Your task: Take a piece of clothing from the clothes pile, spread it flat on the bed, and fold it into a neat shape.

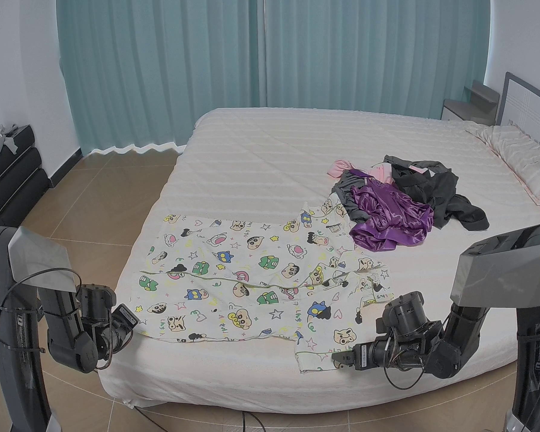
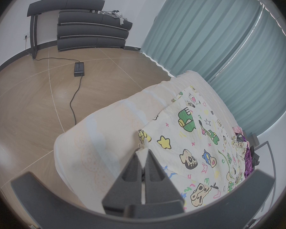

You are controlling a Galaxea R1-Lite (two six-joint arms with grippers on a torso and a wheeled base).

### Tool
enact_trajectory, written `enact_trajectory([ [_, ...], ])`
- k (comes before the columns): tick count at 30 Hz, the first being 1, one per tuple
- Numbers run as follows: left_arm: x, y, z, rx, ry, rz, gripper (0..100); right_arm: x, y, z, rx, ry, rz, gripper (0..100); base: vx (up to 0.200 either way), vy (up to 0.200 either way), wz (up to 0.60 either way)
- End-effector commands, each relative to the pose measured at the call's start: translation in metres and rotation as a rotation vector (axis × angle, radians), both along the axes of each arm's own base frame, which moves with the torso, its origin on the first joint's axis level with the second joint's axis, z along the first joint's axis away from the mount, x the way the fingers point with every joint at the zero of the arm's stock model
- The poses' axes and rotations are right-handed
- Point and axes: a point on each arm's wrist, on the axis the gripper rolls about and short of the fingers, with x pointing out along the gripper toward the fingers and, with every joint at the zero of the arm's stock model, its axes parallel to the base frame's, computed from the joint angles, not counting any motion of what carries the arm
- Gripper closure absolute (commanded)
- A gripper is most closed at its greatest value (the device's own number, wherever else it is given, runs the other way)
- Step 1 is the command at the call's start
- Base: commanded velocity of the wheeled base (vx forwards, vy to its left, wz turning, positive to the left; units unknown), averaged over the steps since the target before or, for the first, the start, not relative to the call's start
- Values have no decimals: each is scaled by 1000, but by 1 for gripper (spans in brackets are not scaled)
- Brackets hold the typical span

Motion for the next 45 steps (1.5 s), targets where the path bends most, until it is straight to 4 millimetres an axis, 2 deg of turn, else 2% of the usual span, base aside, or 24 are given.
enact_trajectory([
  [1, 0, 0, 0, 0, 0, 1, 100, 1, 5, -2, 2, 1, 14, 100, 0, 0, 0],
  [8, -1, 0, 0, 1, 1, 2, 100, -1, 4, -4, -2, 9, 14, 100, 0, 0, 0],
  [15, -1, -2, 2, 7, -20, 1, 100, -4, -4, 7, 3, -4, -5, 100, 0, 0, 0],
  [20, -5, -3, 13, 47, -126, -3, 100, -21, -15, 40, 48, -37, 5, 100, 0, 0, 0],
  [23, -15, -5, 15, 96, -127, -38, 100, -30, -22, 52, 59, -51, 2, 100, 0, 0, 0],
  [27, -27, -10, 14, 136, -87, -44, 100, -43, -28, 57, 57, -43, 6, 100, 0, 0, 0],
  [32, -33, -10, 13, 140, -65, -43, 100, -54, -32, 65, 61, -51, 11, 100, 0, 0, 0],
  [35, -38, -10, 21, 149, -72, -51, 100, -66, -37, 72, 62, -52, 14, 100, 0, 0, 0],
  [40, -50, -9, 33, 187, -66, -83, 100, -80, -43, 72, 51, -30, 20, 100, 0, 0, 0],
  [45, -64, -8, 32, 229, -5, -123, 100, -91, -42, 74, 46, -27, 47, 100, 0, 0, 0],
])
